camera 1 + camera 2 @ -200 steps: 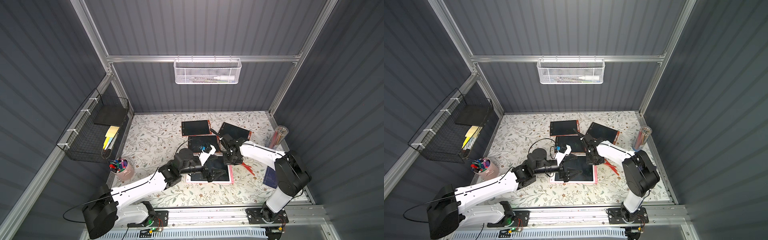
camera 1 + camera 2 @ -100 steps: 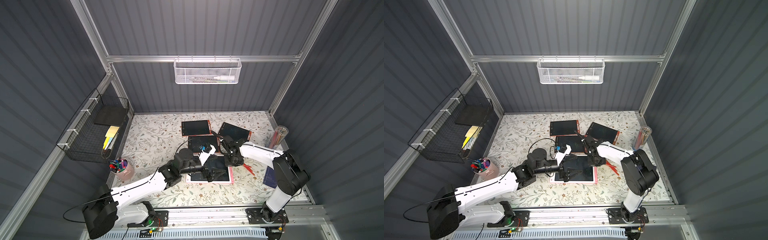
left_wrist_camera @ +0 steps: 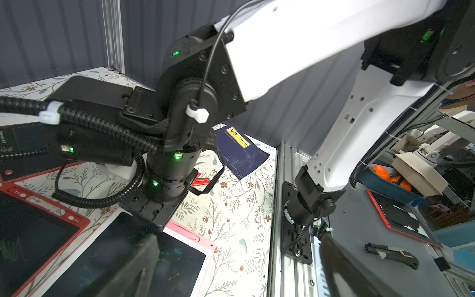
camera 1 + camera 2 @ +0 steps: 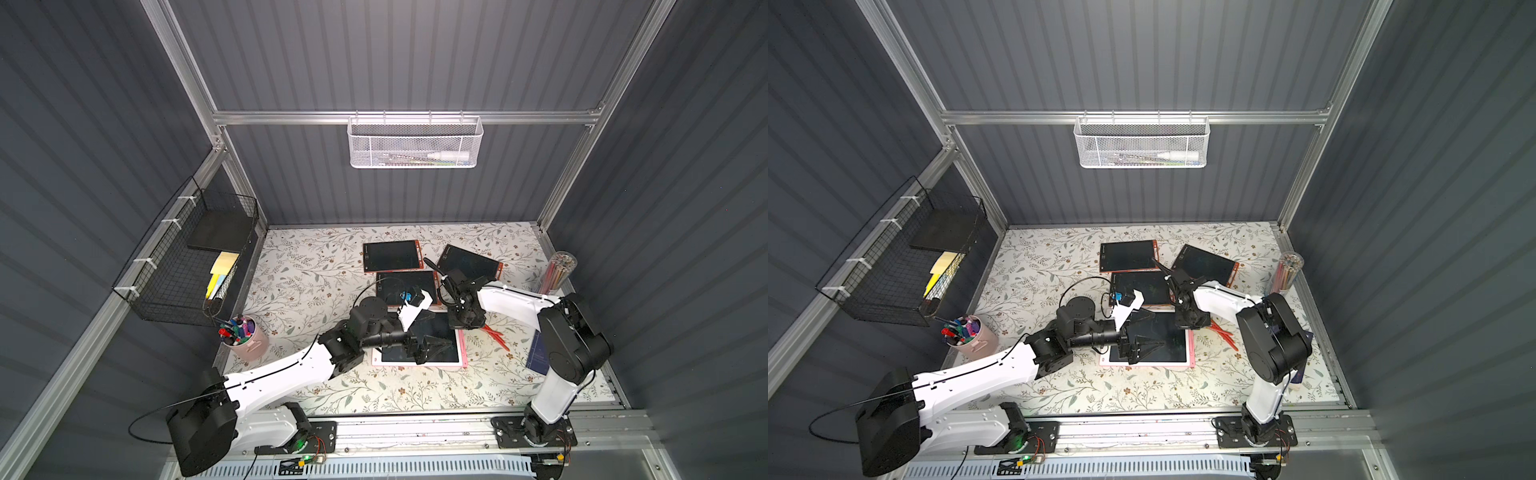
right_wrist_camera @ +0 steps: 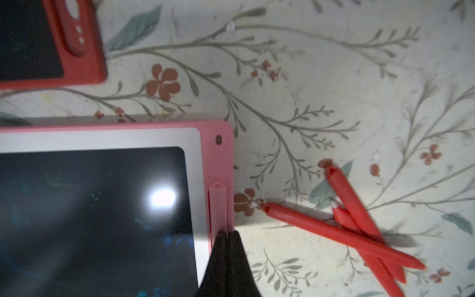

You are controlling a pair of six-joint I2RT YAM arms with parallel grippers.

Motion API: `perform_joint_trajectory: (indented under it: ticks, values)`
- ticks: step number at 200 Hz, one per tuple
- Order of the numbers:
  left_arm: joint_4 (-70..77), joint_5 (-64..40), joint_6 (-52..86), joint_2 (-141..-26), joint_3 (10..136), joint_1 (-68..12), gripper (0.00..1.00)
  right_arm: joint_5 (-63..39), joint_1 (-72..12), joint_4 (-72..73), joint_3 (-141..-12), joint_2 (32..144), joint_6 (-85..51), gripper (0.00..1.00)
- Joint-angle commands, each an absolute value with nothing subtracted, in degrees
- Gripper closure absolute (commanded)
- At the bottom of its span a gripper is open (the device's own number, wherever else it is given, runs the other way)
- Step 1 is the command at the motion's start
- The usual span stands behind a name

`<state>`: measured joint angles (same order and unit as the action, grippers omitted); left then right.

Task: Place the stylus back onto the writing tablet
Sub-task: Adjust the stylus on the writing tablet.

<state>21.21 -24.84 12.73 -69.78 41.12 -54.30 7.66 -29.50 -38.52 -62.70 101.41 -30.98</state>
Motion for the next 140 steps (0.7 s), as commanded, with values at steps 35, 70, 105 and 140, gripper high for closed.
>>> perform_joint_trajectory:
  ticks: [35,70,105,140]
  values:
    - [20.6,-24.6,12.9,-70.6,41.0,-54.4,0.01,5.4,-26.7,-36.7,-64.7,103.3,-30.2,1.0]
    - [20.6,-24.5,12.9,-70.6,41.0,-54.4,0.01,3.7,-25.9,-35.9,-65.9,104.2,-29.3,1.0]
    - [20.6,-24.4,12.8,-70.4,41.0,-54.4,0.01,4.8,-25.4,-36.4,-67.8,104.8,-28.9,1.0]
    - [20.6,-24.1,12.8,-70.1,41.0,-54.4,0.01,4.7,-24.9,-36.6,-69.3,105.4,-28.5,1.0]
